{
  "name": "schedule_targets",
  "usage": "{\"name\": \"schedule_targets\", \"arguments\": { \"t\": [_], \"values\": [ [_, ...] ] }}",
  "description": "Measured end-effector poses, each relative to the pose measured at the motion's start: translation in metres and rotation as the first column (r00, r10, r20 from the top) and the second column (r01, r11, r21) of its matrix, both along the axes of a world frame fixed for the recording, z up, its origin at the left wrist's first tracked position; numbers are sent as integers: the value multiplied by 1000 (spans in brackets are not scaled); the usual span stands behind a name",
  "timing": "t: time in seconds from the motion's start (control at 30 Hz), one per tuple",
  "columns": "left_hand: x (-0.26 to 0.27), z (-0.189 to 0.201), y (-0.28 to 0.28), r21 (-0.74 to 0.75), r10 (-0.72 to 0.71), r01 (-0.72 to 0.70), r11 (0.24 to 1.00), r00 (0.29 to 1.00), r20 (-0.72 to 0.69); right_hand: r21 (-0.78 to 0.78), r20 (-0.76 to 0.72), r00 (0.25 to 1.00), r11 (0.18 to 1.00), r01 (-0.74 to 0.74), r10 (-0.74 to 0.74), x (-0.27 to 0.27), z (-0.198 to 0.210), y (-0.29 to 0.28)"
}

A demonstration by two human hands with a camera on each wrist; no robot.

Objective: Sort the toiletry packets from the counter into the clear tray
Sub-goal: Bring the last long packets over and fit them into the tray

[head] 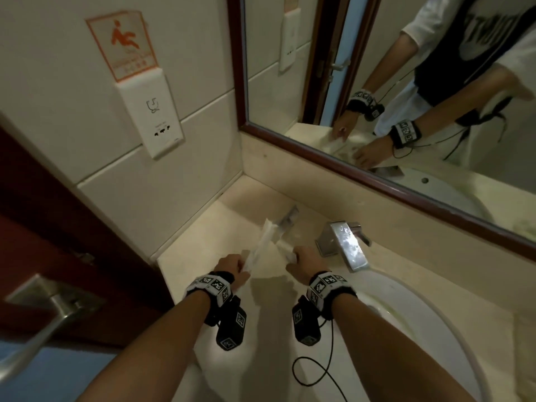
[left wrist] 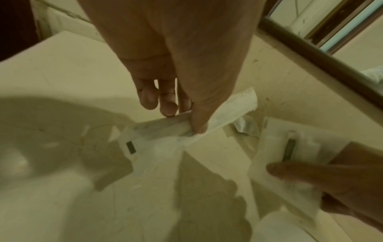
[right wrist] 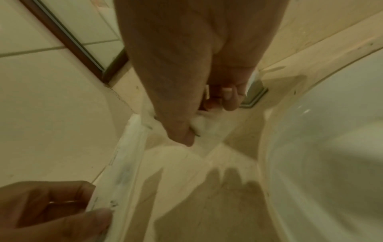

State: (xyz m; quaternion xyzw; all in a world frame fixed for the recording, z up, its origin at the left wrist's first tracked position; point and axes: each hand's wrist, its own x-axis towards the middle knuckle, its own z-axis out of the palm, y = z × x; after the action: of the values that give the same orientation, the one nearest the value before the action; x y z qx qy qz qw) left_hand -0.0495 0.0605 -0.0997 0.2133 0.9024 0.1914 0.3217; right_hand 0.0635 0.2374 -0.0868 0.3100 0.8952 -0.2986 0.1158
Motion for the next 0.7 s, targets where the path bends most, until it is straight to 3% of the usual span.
{"name": "schedule_targets", "arguments": {
  "t": [0.33,0.7],
  "values": [
    [63,47,39,132,-87,95,987,994,-63,-7,-382,913,988,153,-144,80,62,31],
    [168,69,109,127,-290,300,945,953,-90,-175,-471,797,926,335,-378,226,86,80]
  ]
}}
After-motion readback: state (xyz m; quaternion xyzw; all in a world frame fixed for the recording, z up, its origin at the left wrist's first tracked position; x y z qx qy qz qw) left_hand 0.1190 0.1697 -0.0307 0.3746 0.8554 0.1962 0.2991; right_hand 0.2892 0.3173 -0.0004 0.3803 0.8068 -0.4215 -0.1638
